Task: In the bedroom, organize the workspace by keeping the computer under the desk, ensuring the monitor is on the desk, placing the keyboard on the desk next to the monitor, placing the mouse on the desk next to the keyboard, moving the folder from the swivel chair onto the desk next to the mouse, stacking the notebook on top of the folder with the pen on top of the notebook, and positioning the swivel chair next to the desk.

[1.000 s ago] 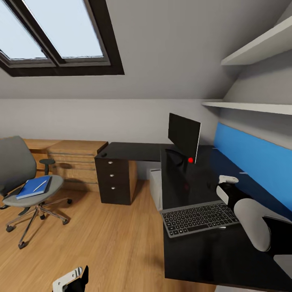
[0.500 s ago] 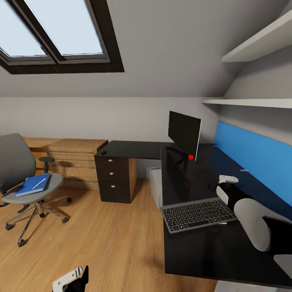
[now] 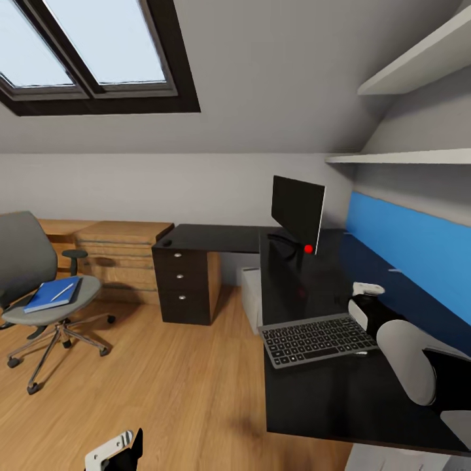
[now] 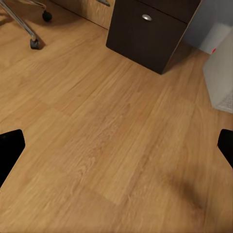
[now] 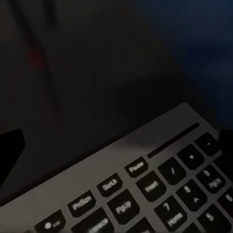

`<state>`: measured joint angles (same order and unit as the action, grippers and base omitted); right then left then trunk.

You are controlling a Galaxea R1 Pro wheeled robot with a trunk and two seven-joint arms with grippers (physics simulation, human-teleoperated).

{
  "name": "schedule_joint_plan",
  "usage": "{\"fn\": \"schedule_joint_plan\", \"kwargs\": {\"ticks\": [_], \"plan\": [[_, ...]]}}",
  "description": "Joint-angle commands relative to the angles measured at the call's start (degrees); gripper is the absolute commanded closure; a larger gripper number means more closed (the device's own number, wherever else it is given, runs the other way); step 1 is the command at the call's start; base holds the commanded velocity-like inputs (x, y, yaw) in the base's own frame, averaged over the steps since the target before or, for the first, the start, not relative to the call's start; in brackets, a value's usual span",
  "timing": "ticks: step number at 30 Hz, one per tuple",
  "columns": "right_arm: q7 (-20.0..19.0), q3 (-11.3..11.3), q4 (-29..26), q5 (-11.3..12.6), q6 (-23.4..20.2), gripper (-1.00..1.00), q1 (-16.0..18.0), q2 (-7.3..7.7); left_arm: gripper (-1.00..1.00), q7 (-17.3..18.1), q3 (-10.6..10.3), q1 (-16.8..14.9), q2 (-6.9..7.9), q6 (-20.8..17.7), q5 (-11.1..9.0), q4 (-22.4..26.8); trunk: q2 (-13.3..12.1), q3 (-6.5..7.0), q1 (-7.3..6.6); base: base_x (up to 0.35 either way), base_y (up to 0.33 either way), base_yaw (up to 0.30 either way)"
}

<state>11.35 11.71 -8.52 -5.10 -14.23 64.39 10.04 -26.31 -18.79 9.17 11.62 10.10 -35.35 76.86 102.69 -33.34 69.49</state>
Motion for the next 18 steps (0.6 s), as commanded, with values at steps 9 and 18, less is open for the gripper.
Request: {"fn": "schedule_joint_plan", "kwargs": {"ticks": [9, 18], "plan": [[0.07, 0.42, -0.10, -0.94, -0.35, -1.00, 0.02, -0.11, -1.00, -0.23, -0.20, -0.03, 0.07, 0.35, -0.38, -0.05, 3.65, -1.67, 1.98, 0.000, 0.000, 0.000], [0.18, 0.42, -0.13, -1.67, -0.39, -1.00, 0.02, -0.14, -1.00, -0.18, -0.28, -0.04, -0.01, 0.11, -0.34, -2.44, 4.05, -1.85, 2.20, 0.000, 0.000, 0.000]]}}
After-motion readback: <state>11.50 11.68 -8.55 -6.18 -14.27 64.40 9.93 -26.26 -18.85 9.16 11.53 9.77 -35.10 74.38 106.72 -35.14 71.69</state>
